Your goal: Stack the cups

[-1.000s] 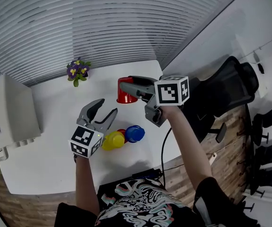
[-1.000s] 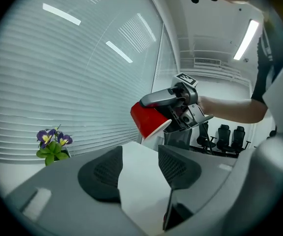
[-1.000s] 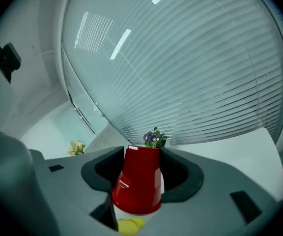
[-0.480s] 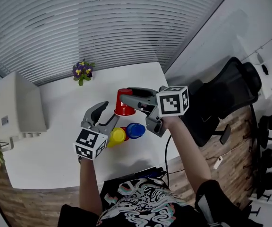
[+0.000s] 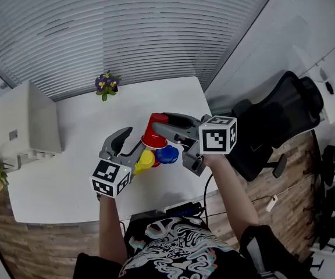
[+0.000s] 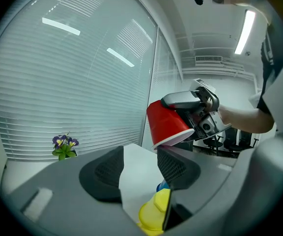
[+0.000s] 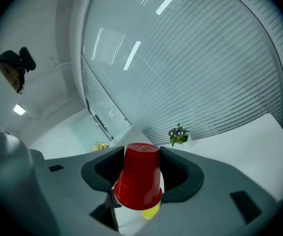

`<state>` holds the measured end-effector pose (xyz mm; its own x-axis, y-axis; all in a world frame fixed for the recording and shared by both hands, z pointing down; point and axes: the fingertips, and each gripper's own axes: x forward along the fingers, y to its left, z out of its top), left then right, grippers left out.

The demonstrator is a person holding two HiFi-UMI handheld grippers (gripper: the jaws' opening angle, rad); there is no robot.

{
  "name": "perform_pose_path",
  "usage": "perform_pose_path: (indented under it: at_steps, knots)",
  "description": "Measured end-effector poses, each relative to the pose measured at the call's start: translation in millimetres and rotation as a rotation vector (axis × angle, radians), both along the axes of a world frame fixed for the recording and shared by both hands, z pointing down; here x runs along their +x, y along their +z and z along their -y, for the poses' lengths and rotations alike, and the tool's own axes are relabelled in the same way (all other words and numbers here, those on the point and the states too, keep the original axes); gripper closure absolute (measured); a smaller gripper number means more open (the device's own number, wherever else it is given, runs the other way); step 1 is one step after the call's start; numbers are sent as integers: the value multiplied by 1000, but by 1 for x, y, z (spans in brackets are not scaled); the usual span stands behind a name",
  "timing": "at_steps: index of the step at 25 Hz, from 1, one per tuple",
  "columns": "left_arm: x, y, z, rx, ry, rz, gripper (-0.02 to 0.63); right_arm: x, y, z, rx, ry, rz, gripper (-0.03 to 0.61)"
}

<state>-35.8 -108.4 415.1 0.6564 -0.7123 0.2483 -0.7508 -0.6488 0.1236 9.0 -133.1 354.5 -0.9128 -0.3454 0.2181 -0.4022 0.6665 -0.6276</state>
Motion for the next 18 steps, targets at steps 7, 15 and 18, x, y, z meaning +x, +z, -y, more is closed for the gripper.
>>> perform_pose_path:
  at_steps: [7, 15, 18]
  knots:
    - [-13, 6, -20, -17, -50, 46, 399, 12, -11, -26, 216, 60, -90, 348]
    - [-25, 17, -34, -40, -87, 42, 399, -2, 12, -63, 561, 42, -374, 347]
    - [-26, 20, -36, -46, -85, 38, 399, -5, 21, -68, 610, 73, -390, 347]
